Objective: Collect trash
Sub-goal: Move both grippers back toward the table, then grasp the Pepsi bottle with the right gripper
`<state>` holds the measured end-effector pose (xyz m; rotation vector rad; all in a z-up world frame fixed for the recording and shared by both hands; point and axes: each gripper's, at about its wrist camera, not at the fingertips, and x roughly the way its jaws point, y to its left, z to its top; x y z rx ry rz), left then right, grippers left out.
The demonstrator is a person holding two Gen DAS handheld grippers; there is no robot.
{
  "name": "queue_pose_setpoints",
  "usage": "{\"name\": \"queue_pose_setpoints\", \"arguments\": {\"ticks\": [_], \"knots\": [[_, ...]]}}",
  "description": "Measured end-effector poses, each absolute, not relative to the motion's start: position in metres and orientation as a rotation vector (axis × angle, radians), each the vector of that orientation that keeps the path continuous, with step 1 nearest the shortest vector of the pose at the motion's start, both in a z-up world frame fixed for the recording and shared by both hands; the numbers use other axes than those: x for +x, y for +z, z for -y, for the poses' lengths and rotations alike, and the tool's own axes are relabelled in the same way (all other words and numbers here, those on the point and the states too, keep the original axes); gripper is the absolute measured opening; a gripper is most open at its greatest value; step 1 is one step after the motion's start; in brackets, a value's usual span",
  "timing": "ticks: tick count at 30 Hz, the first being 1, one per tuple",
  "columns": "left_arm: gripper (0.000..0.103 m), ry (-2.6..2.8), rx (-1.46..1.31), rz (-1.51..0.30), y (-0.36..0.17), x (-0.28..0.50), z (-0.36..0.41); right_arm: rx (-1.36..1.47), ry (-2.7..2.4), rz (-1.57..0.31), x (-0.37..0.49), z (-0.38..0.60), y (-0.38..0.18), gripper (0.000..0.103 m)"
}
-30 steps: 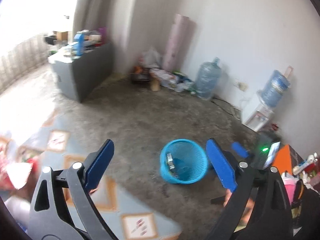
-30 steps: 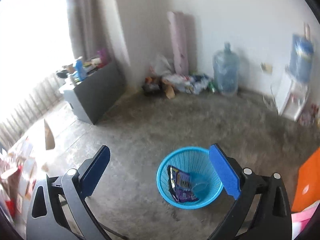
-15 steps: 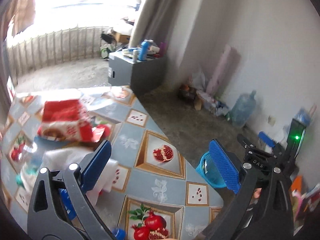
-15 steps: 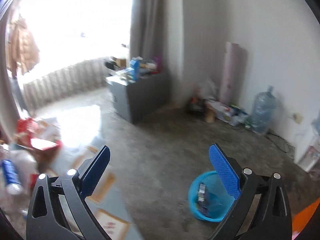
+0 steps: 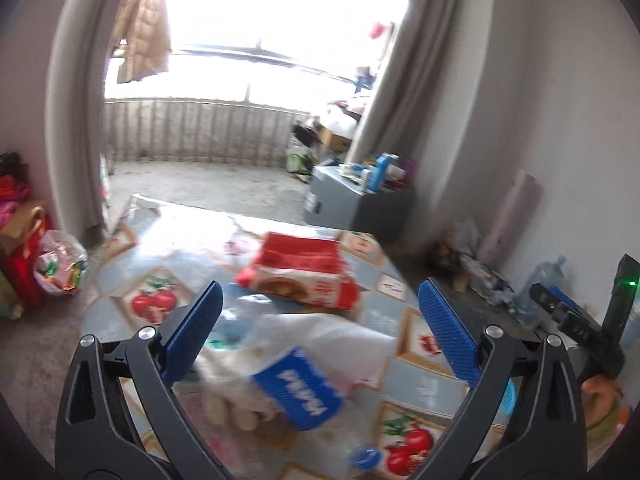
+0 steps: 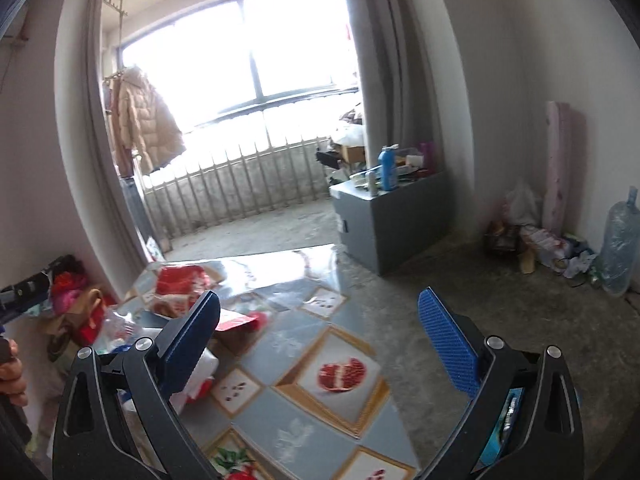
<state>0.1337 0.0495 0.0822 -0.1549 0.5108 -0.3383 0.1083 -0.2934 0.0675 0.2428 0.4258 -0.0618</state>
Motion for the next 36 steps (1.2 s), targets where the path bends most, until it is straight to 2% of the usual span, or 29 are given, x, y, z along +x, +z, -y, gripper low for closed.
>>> {"name": "queue_pose_setpoints", "arguments": {"ticks": [15,20,23,25,31,36], "knots": [[0.094,-0.291,-0.181,-0.568,0.039,0.14,-0.098,0.24,0.194,-0.544,0.151,0.234,0.048,0.096],[0.094,-0.256,-0.195,-0.588,0.024,0.142,-0.114,0.197,0.336,-0.581,0.166,0.197,0.045,0.085],[0.086,-0.245,-0.191,-0.607,0.015,0.143,-0.121,0.19,0.423,-0.622,0.177,0.174,0.038,0.077],[0.084,-0.234,-0.194,-0.623,0.009,0.145,-0.127,0.182,0.47,-0.648,0.183,0.161,0.034,0.076],[0.078,-0.222,-0.179,-0.663,-0.006,0.146,-0.138,0.141,0.582,-0.746,0.194,0.12,0.012,0.076],[0.068,-0.234,-0.194,-0.706,-0.018,0.146,-0.145,0.097,0.61,-0.812,0.202,0.097,-0.003,0.076]]}}
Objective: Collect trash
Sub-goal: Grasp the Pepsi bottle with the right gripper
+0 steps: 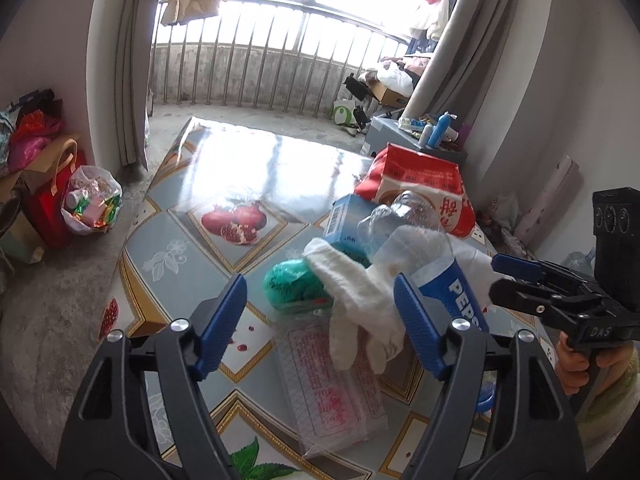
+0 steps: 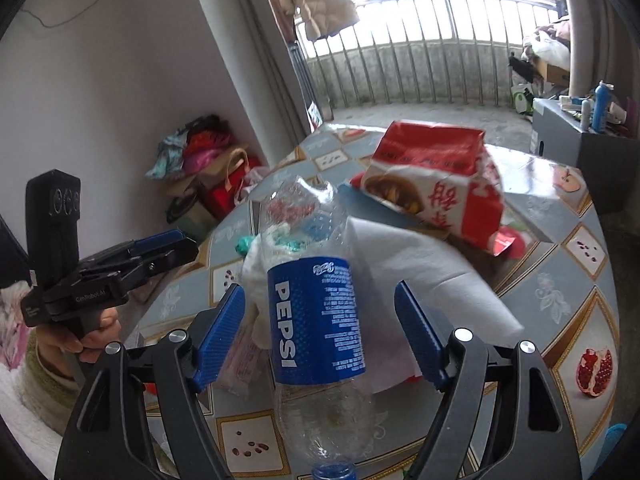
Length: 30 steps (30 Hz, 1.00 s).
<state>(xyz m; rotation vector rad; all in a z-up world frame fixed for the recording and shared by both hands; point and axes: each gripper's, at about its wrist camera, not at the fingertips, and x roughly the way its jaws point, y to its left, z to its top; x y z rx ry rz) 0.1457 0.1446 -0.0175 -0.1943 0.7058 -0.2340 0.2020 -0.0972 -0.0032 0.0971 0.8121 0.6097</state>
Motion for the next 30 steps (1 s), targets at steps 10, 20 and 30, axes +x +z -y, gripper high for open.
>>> {"name": "queue_pose_setpoints", "arguments": {"ticks": [10,20,30], "knots": [[0.045,-0.278,-0.255,-0.753,-0.034,0.147,-0.152,0.067,0.615,-0.898,0.217,0.081,-0.019,0.076],[0.023,-0.34,-0.254,-0.747,-0.032,0.151,-0.138,0.107,0.629,-0.965,0.224,0.084,-0.033,0.06],[0.017,-0.371,-0.235,-0.739,-0.027,0.15,-0.122,0.23,0.632,-0.941,0.21,0.115,-0.023,0.059]]}}
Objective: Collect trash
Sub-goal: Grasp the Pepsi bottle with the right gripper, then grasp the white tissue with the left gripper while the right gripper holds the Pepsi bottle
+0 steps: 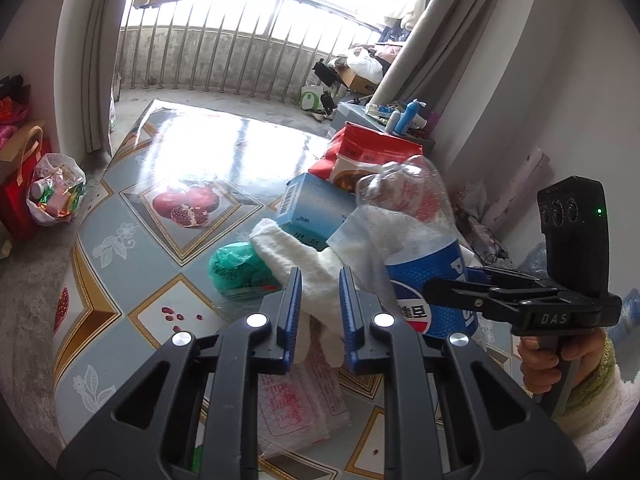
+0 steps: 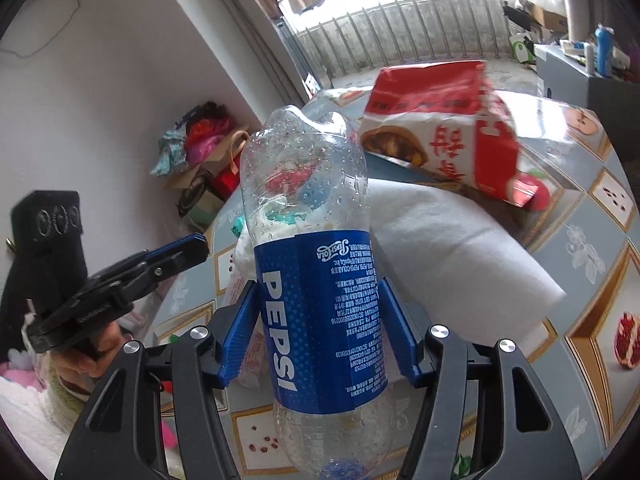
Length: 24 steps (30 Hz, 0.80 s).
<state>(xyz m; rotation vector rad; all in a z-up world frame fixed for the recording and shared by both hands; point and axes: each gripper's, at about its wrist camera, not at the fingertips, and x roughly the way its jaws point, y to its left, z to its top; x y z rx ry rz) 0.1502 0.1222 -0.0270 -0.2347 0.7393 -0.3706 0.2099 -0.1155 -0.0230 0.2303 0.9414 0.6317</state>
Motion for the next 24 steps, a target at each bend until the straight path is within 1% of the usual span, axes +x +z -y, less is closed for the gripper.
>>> {"name": "queue_pose_setpoints", "arguments": {"ticks": [9,20,22,23,24], "knots": [[0.017,-0.443,-0.22,-0.734,-0.023,0.158,-0.088,0.345,0.542,-0.923,0.192,0.168,-0.022,0.059],[0.018,-0.517,-0.149,-0.723,-0.02,0.176,-0.026,0.429,0.337,-0.923,0.179,0.23,-0.026,0.059],[0.026,-0.521,-0.129,-0.721,-0.022,0.179,-0.016,0.437,0.308,-0.925,0.18,0.241,-0.029,0.059],[0.036,-0.518,-0.117,-0.716,-0.023,0.18,-0.011,0.439,0.293,-0.928,0.181,0.244,-0.031,0.059],[0.044,-0.511,-0.104,-0.711,-0.024,0.181,-0.007,0.436,0.277,-0.931,0.182,0.246,-0.032,0.059]]}}
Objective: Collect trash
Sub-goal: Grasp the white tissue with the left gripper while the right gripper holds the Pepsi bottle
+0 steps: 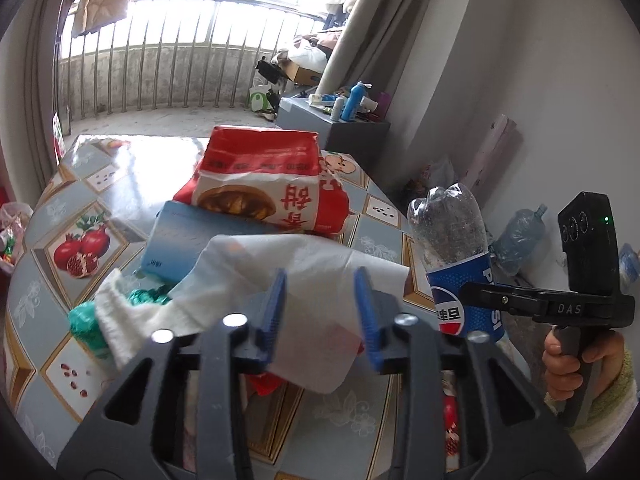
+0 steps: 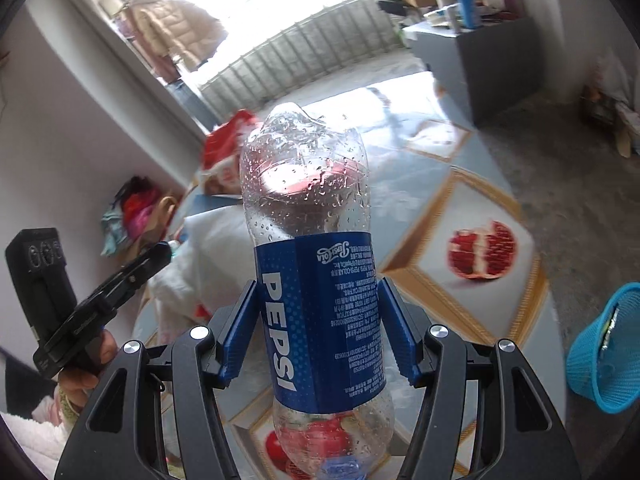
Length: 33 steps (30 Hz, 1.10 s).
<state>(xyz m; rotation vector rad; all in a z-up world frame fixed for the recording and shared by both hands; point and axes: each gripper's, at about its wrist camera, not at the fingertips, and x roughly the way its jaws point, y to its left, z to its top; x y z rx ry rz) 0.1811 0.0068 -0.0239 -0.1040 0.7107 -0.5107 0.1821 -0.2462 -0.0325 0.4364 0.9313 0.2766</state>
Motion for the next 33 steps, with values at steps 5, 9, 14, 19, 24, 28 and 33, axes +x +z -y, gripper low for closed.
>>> {"name": "queue_pose_setpoints", "arguments": {"ticks": [5,9,14,19,24,28,33], "knots": [[0.052,-0.491,-0.013,-0.716,-0.033,0.197,0.014,0.423,0.227,-0.947,0.188,0.251,-0.042,0.059],[0.052,-0.445,0.055,-0.752,-0.045,0.207,0.025,0.412,0.209,-0.96,0.191,0.25,-0.049,0.059],[0.037,-0.378,0.095,-0.836,-0.063,0.213,0.03,0.417,0.211,-0.975,0.196,0.25,-0.056,0.059],[0.016,-0.363,0.055,-0.86,-0.067,0.215,0.018,0.424,0.206,-0.987,0.199,0.252,-0.061,0.059],[0.0,-0.359,0.026,-0.856,-0.066,0.216,0.01,0.436,0.199,-0.993,0.199,0.256,-0.065,0.059],[0.0,-0.382,0.001,-0.833,-0.06,0.211,0.004,0.441,0.199,-0.993,0.199,0.257,-0.065,0.059],[0.019,-0.442,-0.019,-0.771,-0.048,0.199,0.001,0.443,0.201,-0.994,0.199,0.257,-0.066,0.059]]}}
